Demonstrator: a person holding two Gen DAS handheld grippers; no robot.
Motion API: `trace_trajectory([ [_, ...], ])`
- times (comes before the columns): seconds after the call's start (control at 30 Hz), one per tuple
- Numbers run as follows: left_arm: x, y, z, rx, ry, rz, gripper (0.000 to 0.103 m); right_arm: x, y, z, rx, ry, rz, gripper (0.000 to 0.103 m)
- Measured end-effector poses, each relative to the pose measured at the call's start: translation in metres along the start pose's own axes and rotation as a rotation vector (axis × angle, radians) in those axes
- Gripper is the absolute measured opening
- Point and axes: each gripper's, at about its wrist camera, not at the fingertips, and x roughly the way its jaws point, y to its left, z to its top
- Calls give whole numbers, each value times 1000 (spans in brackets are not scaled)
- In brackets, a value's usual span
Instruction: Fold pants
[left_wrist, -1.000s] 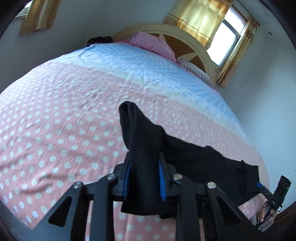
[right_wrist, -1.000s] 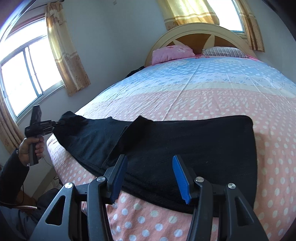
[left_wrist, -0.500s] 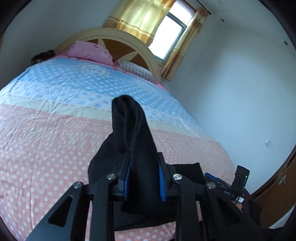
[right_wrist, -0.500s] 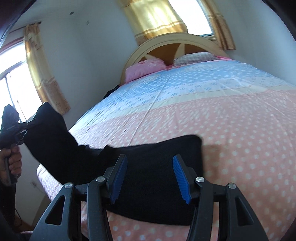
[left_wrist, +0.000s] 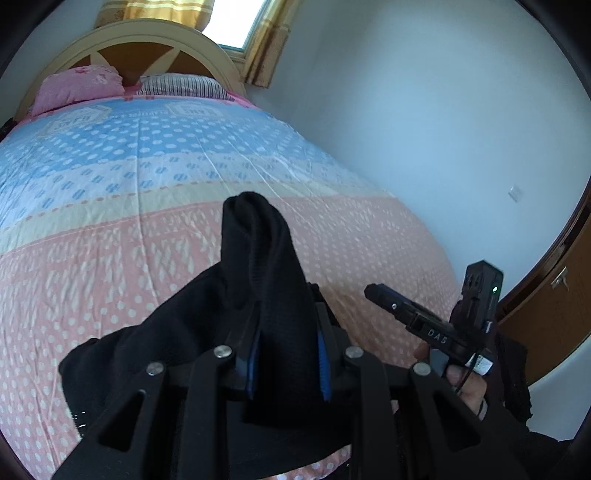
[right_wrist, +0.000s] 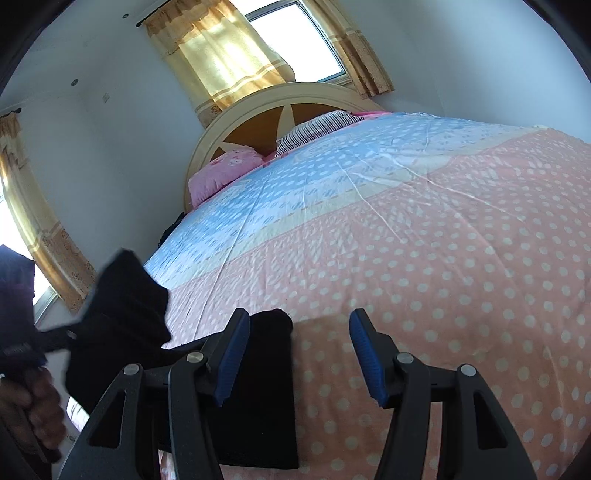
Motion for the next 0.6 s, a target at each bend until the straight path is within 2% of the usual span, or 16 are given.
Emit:
trace_trajectory([
  [0.2, 59, -4, -12, 25, 105, 56, 26, 7, -2, -3, 1, 25, 8, 58],
  [0.27, 71, -9, -11, 45, 97, 93, 26, 9, -4, -4, 5, 33, 10, 58],
  [0.37, 78, -22, -15, 96, 99, 103, 30, 9, -7, -4, 12, 32, 9, 58],
  [0.47, 68, -37, -20, 137, 68, 55, 40, 8, -10, -4, 19, 27, 9, 58],
  [0.53, 52, -45, -24, 165, 37, 32, 55, 7, -10, -4, 18, 24, 4, 58],
  [0.6, 36, -44, -28, 172, -10, 12, 62, 3, -8, -3, 23, 17, 6, 58],
])
